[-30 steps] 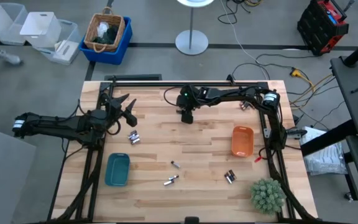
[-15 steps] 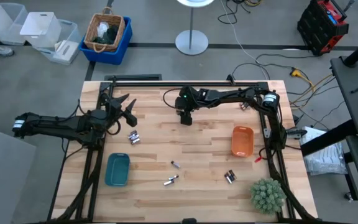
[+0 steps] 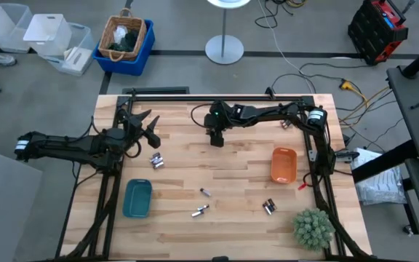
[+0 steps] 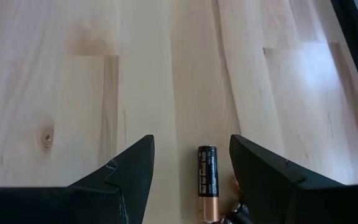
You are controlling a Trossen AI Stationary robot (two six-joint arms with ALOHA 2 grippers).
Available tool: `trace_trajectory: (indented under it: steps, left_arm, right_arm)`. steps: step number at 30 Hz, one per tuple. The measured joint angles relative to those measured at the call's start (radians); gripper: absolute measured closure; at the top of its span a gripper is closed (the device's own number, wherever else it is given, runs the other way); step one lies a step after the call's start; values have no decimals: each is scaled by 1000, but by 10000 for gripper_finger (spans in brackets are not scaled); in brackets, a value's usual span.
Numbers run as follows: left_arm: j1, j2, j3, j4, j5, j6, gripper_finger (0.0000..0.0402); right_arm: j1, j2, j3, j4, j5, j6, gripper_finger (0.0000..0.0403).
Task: Sort batteries
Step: Put the black battery into the orange bin
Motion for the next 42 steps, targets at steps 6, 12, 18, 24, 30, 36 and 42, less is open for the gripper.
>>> trace_trajectory:
  steps: [6, 12, 18, 24, 30, 36, 42]
  left_arm:
    - [0, 0, 0, 0, 0, 0, 247]
    - [0, 0, 0, 0, 0, 0, 247]
    - [0, 0, 0, 1, 0, 0, 247]
    - [0, 0, 0, 1, 0, 0, 247]
    - [0, 0, 0, 1, 0, 0, 247]
    - [0, 1, 0, 1, 0, 0, 247]
    - [0, 1, 0, 1, 0, 0, 247]
  right_arm:
    - [6, 0, -14, 5, 0, -23, 200]
    - [8, 3, -20, 31, 0, -33, 200]
    - [9, 34, -24, 69, 12, -28, 200]
    - [8, 39, -23, 81, 28, -23, 200]
    - [8, 51, -23, 87, 29, -33, 200]
    - [8, 75, -23, 84, 52, -41, 200]
    - [8, 76, -23, 83, 78, -49, 200]
